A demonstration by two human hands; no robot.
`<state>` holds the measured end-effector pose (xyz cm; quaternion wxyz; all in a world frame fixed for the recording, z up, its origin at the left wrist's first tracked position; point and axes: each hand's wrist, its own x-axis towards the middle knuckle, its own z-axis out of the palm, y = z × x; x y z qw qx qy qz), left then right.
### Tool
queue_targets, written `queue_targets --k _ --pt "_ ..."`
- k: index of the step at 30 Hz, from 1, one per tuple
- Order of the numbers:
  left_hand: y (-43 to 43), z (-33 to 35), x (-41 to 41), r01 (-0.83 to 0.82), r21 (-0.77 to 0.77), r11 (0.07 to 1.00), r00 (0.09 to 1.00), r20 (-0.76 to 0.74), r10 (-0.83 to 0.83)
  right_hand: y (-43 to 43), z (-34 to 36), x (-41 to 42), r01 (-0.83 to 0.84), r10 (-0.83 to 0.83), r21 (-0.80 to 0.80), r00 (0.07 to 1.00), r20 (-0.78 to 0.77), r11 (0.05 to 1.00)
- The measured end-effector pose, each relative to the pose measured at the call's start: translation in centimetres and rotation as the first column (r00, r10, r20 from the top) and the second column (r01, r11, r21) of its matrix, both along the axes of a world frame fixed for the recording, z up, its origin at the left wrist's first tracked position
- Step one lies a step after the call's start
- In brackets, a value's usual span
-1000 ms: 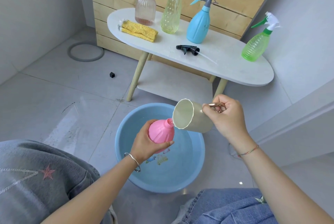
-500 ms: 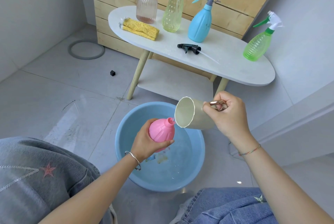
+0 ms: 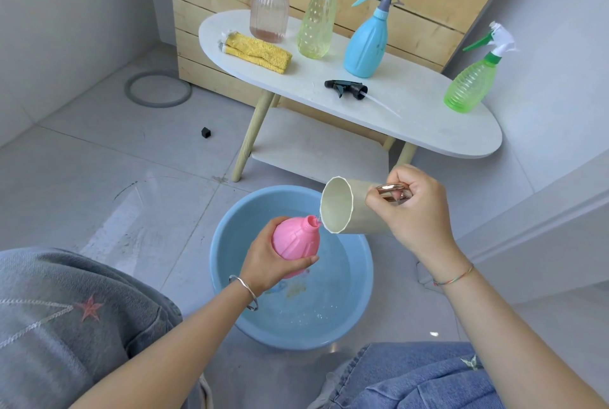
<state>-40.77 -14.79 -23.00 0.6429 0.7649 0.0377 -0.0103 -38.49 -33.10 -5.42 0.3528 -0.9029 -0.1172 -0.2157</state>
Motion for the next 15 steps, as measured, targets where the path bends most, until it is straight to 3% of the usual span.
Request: queue_targets --k 15 --pt "-0.04 -0.54 -0.01 -0.002 0.017 1.000 1.000 -0.007 0.002 0.57 0.00 0.25 -0.044 0.051 -0.097 0.996 0.076 0.994"
